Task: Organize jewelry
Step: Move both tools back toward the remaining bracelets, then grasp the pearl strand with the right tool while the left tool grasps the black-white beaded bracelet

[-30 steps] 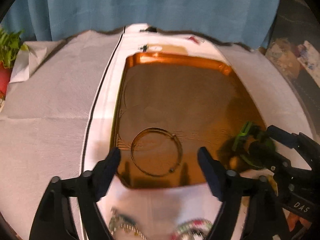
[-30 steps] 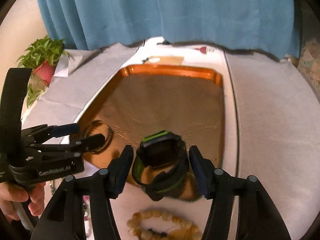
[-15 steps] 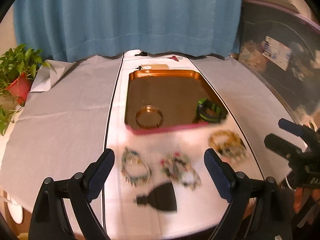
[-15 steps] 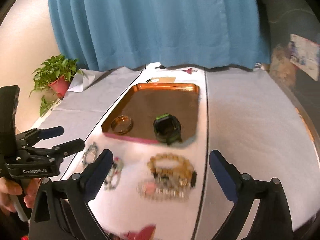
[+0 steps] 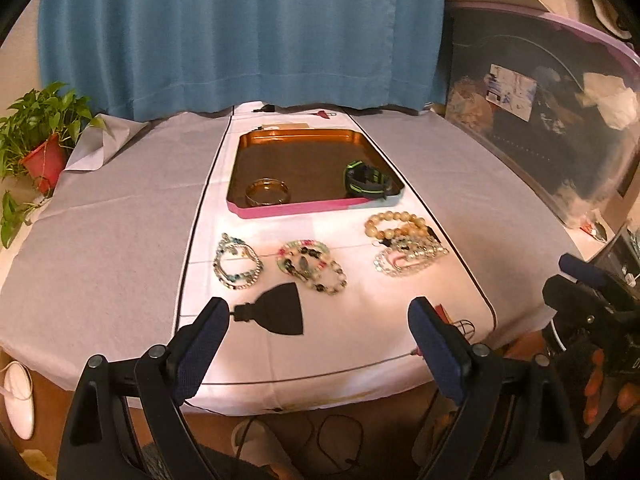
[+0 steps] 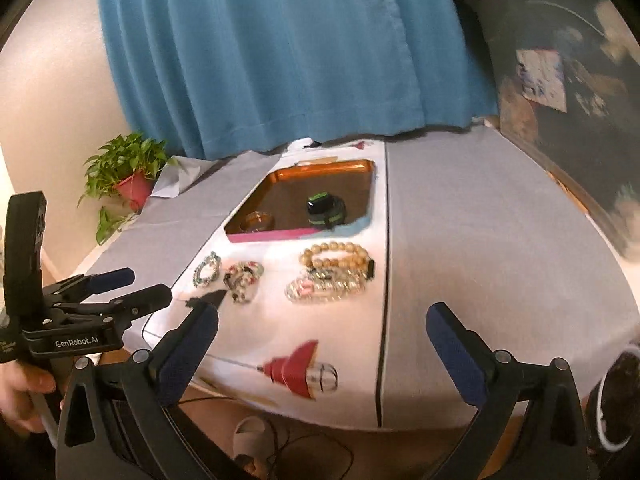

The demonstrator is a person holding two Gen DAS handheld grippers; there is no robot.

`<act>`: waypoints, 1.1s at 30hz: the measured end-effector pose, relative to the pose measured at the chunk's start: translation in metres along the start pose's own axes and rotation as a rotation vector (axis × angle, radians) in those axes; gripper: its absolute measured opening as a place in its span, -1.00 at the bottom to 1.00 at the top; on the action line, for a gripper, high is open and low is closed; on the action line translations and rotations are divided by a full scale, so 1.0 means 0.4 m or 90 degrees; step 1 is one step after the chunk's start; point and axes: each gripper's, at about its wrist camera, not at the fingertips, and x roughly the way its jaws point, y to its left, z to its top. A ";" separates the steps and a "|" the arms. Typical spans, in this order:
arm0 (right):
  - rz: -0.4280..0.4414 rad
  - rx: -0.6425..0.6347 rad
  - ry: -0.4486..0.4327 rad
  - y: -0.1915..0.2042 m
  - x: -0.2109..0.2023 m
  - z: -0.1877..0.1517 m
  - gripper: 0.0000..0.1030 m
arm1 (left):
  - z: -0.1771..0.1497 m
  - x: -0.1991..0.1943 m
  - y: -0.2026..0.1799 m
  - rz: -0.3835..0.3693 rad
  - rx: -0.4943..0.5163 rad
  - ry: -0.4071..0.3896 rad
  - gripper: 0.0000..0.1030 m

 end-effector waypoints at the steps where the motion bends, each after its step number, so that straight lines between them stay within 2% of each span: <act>1: 0.006 0.009 0.005 -0.007 0.000 -0.004 1.00 | -0.004 0.001 -0.004 -0.002 -0.001 -0.001 0.72; 7: 0.011 0.077 0.041 -0.054 0.022 -0.012 1.00 | -0.027 0.001 0.005 -0.010 -0.029 -0.008 0.72; 10: -0.035 0.073 0.016 -0.066 0.033 -0.014 1.00 | -0.033 0.015 0.011 0.002 -0.028 0.000 0.71; 14: -0.032 0.044 -0.033 -0.065 0.032 -0.028 1.00 | -0.032 0.054 0.014 0.015 -0.025 0.029 0.69; 18: -0.011 0.016 -0.017 -0.060 0.070 -0.031 1.00 | -0.034 0.095 0.020 0.021 -0.026 0.044 0.67; 22: 0.026 0.031 0.016 -0.081 0.129 -0.031 1.00 | -0.040 0.131 0.028 0.009 -0.015 0.043 0.66; 24: 0.030 0.034 0.022 -0.086 0.157 -0.032 1.00 | -0.041 0.156 0.040 -0.013 -0.015 0.045 0.58; 26: 0.035 0.023 0.028 -0.081 0.183 -0.025 0.99 | -0.037 0.180 0.049 -0.027 -0.019 0.053 0.24; 30: 0.045 -0.025 0.035 -0.068 0.237 0.005 0.95 | -0.022 0.234 0.070 -0.057 -0.029 0.077 -0.05; 33: 0.060 -0.019 0.060 -0.089 0.285 0.020 0.64 | -0.010 0.261 0.075 -0.085 -0.033 0.084 -0.10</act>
